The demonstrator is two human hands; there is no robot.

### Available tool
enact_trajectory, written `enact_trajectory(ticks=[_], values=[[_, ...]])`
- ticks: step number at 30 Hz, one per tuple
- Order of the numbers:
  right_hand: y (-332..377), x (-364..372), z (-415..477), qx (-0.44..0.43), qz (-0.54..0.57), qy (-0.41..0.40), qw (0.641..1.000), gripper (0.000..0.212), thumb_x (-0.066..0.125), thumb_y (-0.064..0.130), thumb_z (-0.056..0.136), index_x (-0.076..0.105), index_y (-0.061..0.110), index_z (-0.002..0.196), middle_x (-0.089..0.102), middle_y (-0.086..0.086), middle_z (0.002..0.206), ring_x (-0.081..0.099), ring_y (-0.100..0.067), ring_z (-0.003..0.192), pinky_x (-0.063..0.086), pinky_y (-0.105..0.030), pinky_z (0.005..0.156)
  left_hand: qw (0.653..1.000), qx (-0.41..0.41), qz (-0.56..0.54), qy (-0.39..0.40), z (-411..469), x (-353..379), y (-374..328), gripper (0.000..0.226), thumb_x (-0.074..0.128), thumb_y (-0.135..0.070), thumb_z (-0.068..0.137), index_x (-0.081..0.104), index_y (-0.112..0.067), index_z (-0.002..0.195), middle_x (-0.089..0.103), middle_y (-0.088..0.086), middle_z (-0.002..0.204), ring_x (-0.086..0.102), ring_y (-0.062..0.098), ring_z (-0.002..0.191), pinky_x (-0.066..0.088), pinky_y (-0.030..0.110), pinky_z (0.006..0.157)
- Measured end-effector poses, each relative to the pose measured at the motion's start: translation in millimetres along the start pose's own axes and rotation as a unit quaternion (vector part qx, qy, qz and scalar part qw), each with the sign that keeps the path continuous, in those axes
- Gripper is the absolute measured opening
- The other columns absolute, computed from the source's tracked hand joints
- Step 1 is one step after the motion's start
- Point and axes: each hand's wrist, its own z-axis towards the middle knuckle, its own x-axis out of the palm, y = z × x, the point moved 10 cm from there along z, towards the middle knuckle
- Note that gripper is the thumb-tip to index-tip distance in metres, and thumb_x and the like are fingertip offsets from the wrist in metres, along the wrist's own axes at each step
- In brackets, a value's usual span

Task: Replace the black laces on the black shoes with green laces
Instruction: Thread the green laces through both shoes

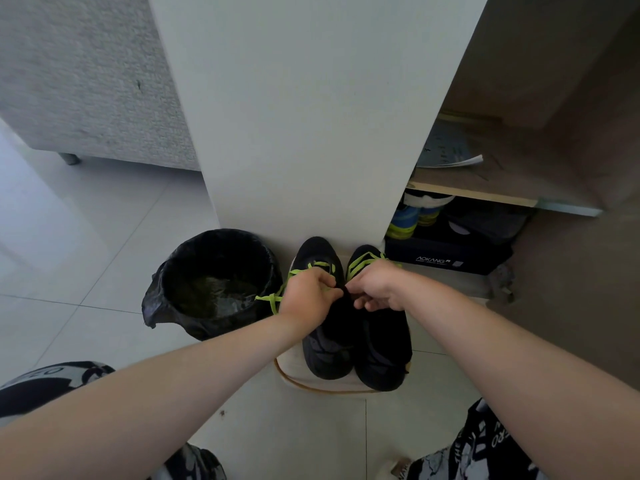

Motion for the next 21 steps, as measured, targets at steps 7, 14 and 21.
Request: enact_trajectory(ticks=[7,14,21], values=[[8,6,-5,0.003,-0.01,0.024,1.0,0.013,0.043,0.009,0.104,0.056,0.004,0.104,0.057,-0.005,0.079,0.056,-0.009,0.039,0.038,-0.017,0.033,0.956,0.156,0.246,0.047,1,-2,-36,0.044,0.066,-0.05,0.079,0.055,-0.04,0.12,0.049,-0.007,0.11,0.049,0.016,0.11,0.05,0.036,0.088],[6,-19,-3,0.019,0.161,-0.083,0.983,0.026,0.025,0.006,0.104,0.047,0.0,0.116,0.059,-0.015,0.08,0.059,-0.023,0.057,0.05,-0.027,0.042,0.904,0.181,0.381,0.062,-1,12,-37,0.061,0.07,-0.04,0.073,0.047,-0.034,0.129,0.041,0.0,0.131,0.035,0.025,0.121,0.035,0.038,0.1],[31,-56,-9,-0.06,0.302,-0.114,0.945,0.04,0.017,-0.003,0.098,0.053,0.011,0.088,0.037,-0.004,0.067,0.034,-0.019,0.056,0.046,-0.025,0.05,0.919,0.164,0.343,0.105,-2,14,-30,0.058,0.07,-0.027,0.075,0.044,-0.036,0.126,0.037,-0.001,0.133,0.029,0.026,0.125,0.04,0.043,0.097]])
